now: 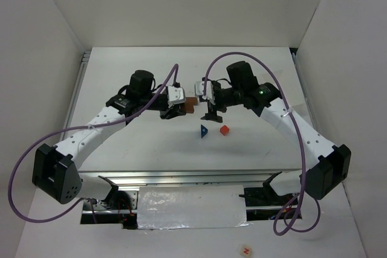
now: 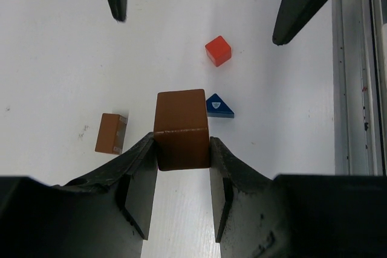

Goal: Build the wood block tower

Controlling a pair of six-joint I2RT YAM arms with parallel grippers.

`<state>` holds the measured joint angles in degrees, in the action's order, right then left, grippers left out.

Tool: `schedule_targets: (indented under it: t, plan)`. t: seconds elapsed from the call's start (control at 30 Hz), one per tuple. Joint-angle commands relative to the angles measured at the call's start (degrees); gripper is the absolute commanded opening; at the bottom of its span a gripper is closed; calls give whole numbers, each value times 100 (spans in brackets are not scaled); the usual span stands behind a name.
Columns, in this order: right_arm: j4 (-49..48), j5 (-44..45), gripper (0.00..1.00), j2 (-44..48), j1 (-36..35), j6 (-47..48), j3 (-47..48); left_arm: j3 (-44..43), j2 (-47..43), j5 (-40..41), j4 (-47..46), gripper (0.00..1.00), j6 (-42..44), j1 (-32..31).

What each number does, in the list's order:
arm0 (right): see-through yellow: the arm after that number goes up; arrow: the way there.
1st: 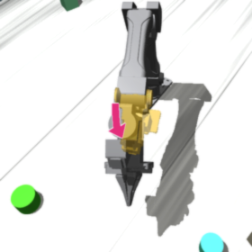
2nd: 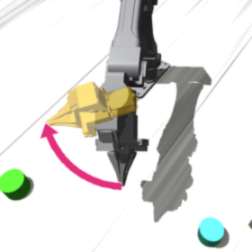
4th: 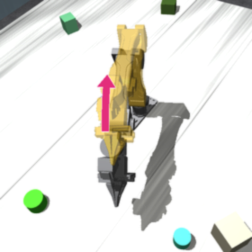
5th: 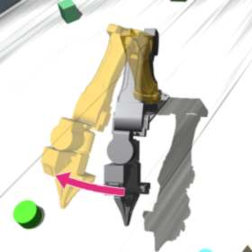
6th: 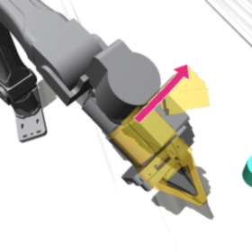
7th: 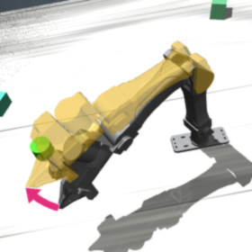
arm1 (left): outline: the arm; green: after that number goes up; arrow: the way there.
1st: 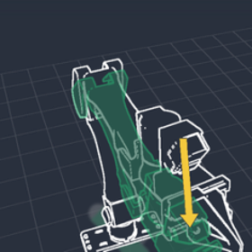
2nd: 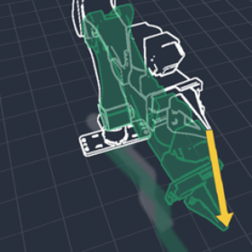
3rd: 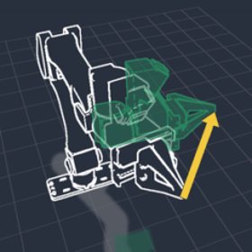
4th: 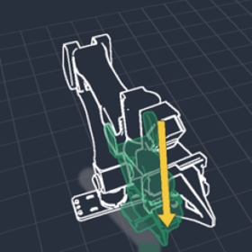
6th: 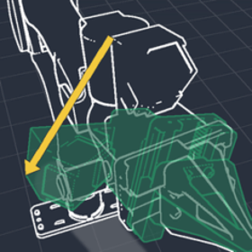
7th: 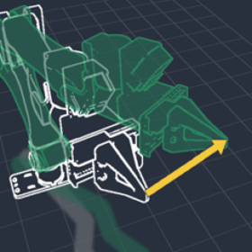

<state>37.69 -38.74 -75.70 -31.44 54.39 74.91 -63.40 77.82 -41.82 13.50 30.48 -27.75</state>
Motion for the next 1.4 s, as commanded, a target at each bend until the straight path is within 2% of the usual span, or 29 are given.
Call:
schedule_targets:
  t: [0.0, 0.3, 0.47, 0.6, 0.8, 1.0, 1.17, 1.2, 1.27, 1.3, 1.37]
  plan:
    - [608, -345, 94, -216, -143, 476, 497, 29, -197, -80, -93, 0, 397, -29]
    - [-341, -248, 93, -305, -257, -15, 138, -6, -92, -274, -5, 0, 512, -73]
    - [-508, -292, 93, -314, -248, -192, 94, 55, -188, -458, -48, 0, 565, -73]
    - [-430, -344, 85, -559, -275, -174, 242, 161, -338, -537, -145, 0, 591, -82]
    - [-34, -625, 81, -885, -292, -78, 551, 240, -513, -564, -286, 0, 547, -82]
    - [-420, -748, 74, -780, -371, -174, 331, 275, -549, -573, -286, 0, 547, -82]
    - [-456, -723, 74, -665, -415, -192, 287, 284, -487, -511, -251, 0, 538, -90]
    - [-438, -714, 70, -665, -424, -192, 304, 284, -470, -520, -268, 0, 538, -90]
    - [-386, -714, 69, -683, -433, -192, 322, 293, -470, -537, -295, 0, 520, -91]
    - [-368, -705, 64, -691, -433, -201, 331, 293, -470, -546, -304, 0, 520, -90]
    - [-324, -705, 62, -700, -442, -218, 375, 293, -470, -529, -313, 0, 512, -90]
